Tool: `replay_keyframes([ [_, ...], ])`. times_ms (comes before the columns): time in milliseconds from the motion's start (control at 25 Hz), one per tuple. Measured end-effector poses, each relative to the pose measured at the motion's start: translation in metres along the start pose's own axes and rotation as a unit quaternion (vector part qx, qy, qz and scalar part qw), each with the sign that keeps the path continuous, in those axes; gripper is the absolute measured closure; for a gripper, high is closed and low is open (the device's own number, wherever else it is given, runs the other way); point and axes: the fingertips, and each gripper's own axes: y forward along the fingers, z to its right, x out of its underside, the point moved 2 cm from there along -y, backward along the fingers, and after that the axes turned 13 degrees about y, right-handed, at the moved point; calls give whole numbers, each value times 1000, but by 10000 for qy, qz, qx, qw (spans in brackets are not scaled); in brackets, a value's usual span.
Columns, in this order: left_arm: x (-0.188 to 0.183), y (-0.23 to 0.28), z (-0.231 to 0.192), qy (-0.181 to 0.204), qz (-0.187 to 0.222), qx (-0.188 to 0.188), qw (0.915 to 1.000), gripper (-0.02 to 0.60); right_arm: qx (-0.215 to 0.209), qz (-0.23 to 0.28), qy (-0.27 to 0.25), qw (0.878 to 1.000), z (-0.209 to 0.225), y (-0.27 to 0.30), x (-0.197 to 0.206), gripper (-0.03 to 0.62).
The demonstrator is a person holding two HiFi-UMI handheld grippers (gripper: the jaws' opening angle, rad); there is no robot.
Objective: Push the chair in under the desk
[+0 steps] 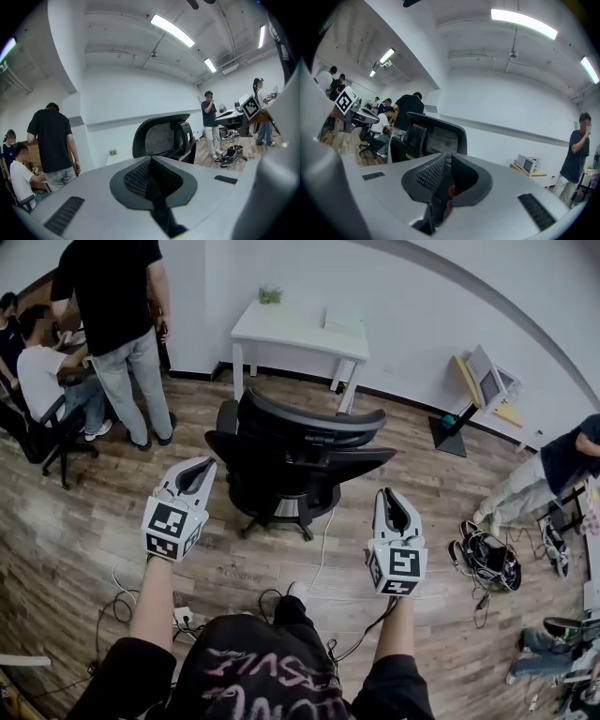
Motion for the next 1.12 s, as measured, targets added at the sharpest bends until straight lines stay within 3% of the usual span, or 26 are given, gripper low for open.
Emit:
replay_keyframes([
  [400,12,49,1,391,-438,41,9983,565,-363,-283,-307,9985,28,53,12,481],
  [680,30,81,-2,881,-1012,-104,9909,558,-1077,-625,-803,9890,47,98,31,390],
  [880,42,98,-3,1078,-1441,-81,9836,476,-1482,-872,-1366,9756,57,127,44,358],
  [1120,53,108,5,1572,-2020,191,9665,378,-1847,-993,-1810,9609,64,142,49,338],
])
